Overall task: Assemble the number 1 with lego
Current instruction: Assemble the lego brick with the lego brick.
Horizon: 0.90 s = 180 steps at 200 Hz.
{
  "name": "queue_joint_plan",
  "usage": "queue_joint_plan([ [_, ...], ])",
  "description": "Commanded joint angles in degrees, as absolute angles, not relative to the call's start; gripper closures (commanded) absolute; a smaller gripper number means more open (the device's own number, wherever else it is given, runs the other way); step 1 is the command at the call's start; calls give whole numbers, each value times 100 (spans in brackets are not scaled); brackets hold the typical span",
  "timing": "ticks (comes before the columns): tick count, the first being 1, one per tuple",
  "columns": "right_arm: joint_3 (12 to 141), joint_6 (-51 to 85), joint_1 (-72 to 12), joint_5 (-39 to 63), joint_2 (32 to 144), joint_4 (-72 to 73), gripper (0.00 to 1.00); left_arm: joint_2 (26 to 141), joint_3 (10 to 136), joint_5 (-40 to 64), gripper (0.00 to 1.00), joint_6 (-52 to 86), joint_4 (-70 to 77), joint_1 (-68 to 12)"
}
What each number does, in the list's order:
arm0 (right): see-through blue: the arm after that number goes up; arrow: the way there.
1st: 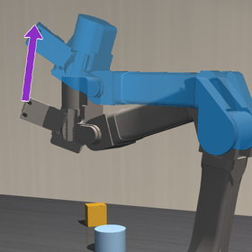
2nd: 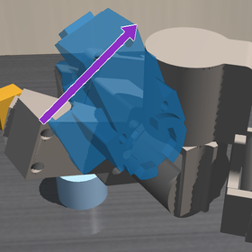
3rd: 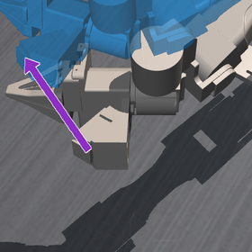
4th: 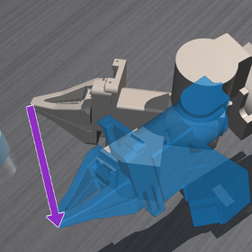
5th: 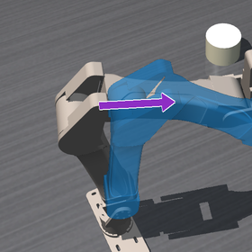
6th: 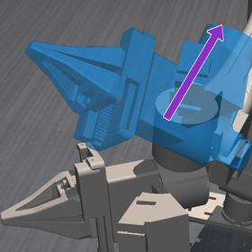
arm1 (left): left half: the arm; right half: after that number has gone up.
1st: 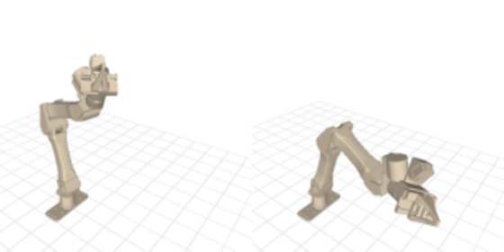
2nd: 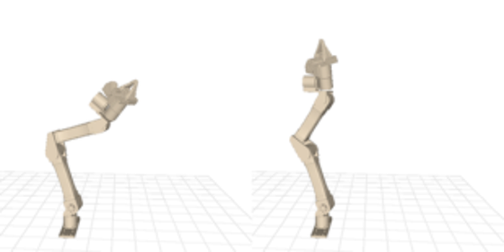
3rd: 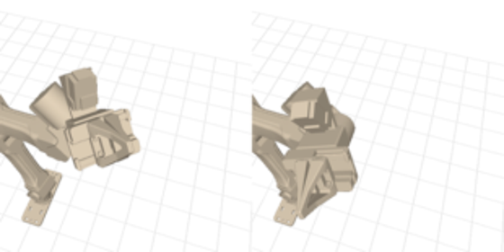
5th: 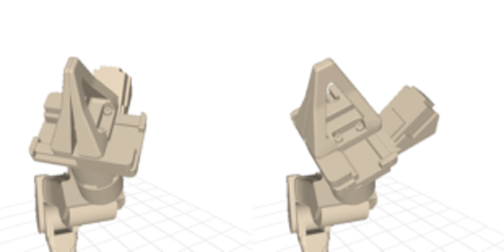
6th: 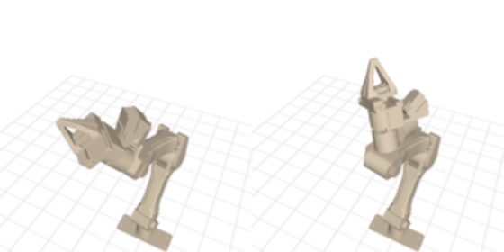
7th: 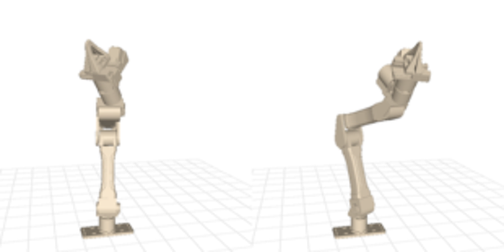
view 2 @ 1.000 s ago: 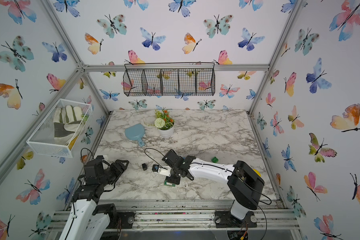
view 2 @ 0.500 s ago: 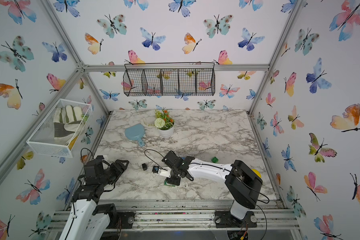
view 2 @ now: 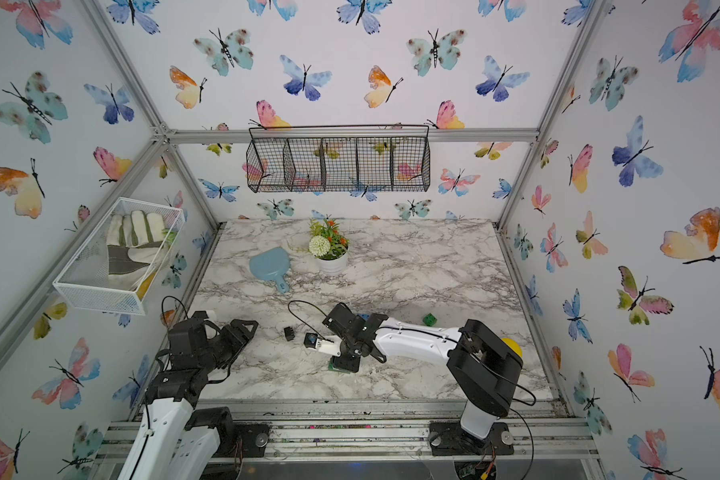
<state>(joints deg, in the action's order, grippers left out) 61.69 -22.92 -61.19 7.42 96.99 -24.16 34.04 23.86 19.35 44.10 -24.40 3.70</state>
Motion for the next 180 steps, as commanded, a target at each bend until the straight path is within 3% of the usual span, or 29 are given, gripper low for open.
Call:
queue_joint_plan([
  [1,6109,-2172,-6152,727,9608,-2508,95,3407,2322,2026,29,4324,-2364,404],
  [180,5697,-1905,-6267,279,9702,-2162,96,3433,2304,2040,29,4324,-2344,404],
])
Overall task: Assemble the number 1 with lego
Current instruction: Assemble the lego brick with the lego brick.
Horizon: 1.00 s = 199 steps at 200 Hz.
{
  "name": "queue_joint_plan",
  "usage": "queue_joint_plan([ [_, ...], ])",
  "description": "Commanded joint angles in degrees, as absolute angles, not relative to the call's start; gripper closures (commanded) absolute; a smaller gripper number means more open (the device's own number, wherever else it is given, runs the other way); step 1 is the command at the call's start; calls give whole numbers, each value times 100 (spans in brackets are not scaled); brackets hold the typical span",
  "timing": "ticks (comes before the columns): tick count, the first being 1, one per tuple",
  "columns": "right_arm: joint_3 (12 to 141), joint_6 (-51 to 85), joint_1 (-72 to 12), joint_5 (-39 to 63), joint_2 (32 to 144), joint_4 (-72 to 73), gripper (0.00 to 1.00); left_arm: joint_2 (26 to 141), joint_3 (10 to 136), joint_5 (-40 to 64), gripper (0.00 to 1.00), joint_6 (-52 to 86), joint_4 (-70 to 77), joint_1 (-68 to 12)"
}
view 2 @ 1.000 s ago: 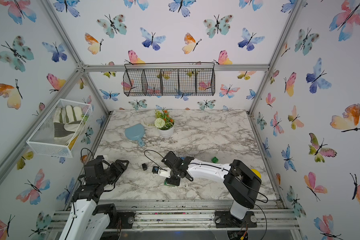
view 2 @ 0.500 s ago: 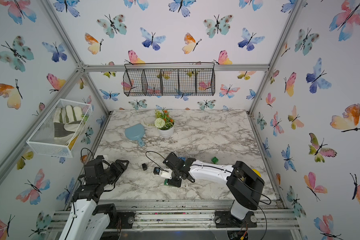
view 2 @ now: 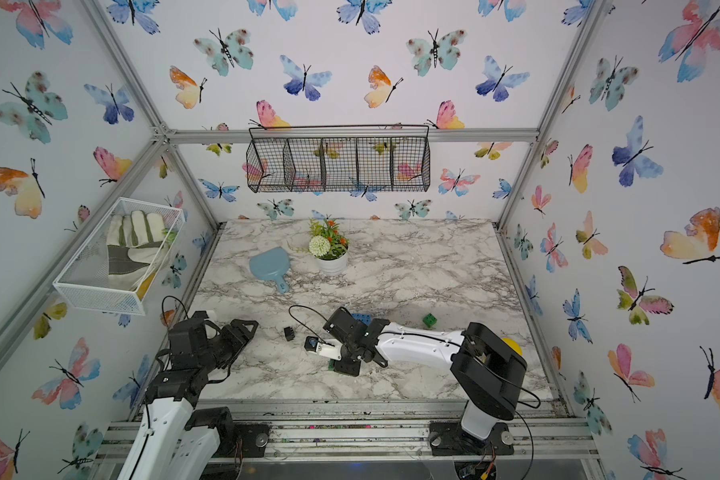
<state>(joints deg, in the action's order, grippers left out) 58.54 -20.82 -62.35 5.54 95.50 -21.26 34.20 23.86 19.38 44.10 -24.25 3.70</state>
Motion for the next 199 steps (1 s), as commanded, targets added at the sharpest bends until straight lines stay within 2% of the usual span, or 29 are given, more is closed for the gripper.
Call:
queue_joint_plan([
  [1,5692,-1897,-6267,276,9703,-2158,96,3430,2308,2039,29,4324,-2345,404],
  [53,5528,-1793,-6275,285,9822,-2157,98,3445,2314,2039,29,4323,-2342,404],
  [103,5744,-1772,-6275,527,10146,-2728,97,3461,2306,2100,29,4308,-2323,406],
  [116,5844,-1582,-6275,397,10160,-2786,87,3465,2305,2126,29,4296,-2313,409],
  [128,6030,-1446,-6275,412,10107,-2821,68,3493,2305,2146,29,4283,-2310,404],
  [140,6287,-1336,-6275,538,10004,-2818,55,3524,2307,2178,29,4276,-2299,404],
  [170,6621,-1066,-6274,725,9618,-2552,28,3615,2360,2297,28,4212,-2328,406],
  [180,6600,-976,-6275,754,9473,-2484,23,3668,2385,2371,27,4146,-2341,409],
  [199,6437,-617,-6271,718,9158,-2322,20,3839,2432,2703,27,3960,-2259,404],
])
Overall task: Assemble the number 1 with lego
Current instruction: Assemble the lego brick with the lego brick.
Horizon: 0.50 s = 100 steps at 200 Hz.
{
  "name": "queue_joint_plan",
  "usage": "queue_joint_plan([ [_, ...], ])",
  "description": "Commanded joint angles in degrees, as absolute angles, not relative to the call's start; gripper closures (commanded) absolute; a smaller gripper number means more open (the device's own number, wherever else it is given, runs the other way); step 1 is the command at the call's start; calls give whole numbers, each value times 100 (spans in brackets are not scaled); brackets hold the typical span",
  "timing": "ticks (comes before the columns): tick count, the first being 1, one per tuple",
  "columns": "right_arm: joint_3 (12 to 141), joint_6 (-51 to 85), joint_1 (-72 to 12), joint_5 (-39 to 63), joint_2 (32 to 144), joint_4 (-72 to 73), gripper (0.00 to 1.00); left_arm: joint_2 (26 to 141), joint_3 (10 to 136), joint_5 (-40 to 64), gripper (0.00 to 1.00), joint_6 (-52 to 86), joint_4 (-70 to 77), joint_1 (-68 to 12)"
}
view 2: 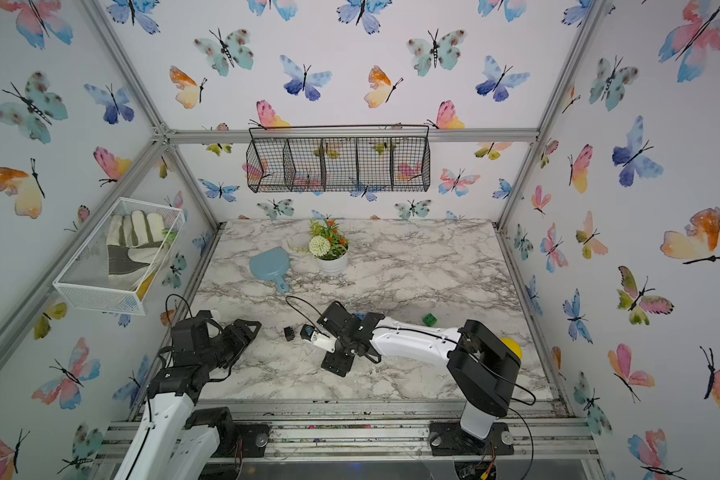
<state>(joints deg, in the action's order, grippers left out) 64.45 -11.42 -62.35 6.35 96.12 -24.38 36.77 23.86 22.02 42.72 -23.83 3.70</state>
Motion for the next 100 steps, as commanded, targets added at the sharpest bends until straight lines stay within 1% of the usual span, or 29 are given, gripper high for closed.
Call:
queue_joint_plan([
  [1,6418,-594,-6269,706,9136,-2308,20,3853,2429,2709,27,3949,-2246,404],
  [23,6012,612,-6267,286,8599,-1848,21,4123,2440,3466,29,3943,-1912,277],
  [34,5792,1519,-6267,6,8326,-1653,26,4247,2508,3598,29,3883,-1776,-28],
  [45,5609,2524,-6267,-243,8118,-1595,34,4370,2623,3579,29,3811,-1642,-596],
  [55,5595,3369,-6267,-443,8057,-1862,42,4533,2722,3482,28,3788,-1530,-1233],
  [62,5643,3762,-6267,-560,8082,-2148,48,4677,2776,3335,28,3803,-1476,-1685],
  [70,5679,4176,-6267,-606,8148,-2412,52,4888,2828,3235,29,3818,-1370,-2158],
  [85,5561,4537,-6267,-349,8221,-2367,55,5319,2920,3009,31,3897,-1185,-2797],
  [100,5380,4735,-6258,83,8243,-1981,56,5735,2917,2992,36,4064,-826,-3102],
])
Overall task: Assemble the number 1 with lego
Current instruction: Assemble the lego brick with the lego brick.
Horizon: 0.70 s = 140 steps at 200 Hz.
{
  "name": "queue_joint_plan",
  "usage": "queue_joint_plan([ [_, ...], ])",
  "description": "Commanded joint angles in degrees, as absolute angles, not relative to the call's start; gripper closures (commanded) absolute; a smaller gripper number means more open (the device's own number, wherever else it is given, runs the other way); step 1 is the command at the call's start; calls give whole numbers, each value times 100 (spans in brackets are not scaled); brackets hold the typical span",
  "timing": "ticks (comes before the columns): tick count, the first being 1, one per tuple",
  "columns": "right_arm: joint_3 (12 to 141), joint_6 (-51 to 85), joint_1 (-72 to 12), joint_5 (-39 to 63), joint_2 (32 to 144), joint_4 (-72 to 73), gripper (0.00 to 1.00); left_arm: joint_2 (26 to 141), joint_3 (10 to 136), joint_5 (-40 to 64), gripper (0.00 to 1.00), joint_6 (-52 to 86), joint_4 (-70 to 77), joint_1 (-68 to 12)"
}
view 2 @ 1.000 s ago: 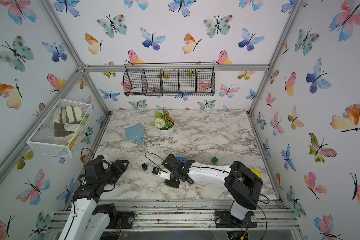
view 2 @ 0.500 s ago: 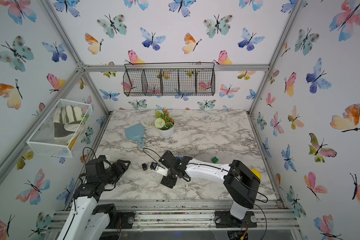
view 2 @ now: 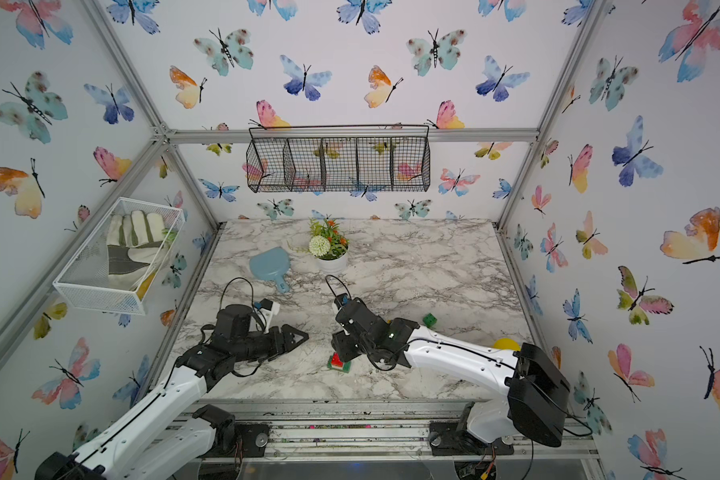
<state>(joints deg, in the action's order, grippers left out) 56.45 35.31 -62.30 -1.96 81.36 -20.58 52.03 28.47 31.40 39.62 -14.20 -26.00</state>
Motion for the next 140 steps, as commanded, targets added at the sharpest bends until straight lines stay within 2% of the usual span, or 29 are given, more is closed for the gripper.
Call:
queue_joint_plan([
  [1,5366,4749,-6258,103,8248,-1962,56,5755,2913,2999,36,4071,-800,-3115],
  [75,5288,5026,-6189,583,8704,-1840,64,7188,3173,3236,54,4068,-208,-3893],
  [140,5422,5159,-6170,281,8924,-2054,65,7418,3155,3116,61,4052,-248,-3894],
])
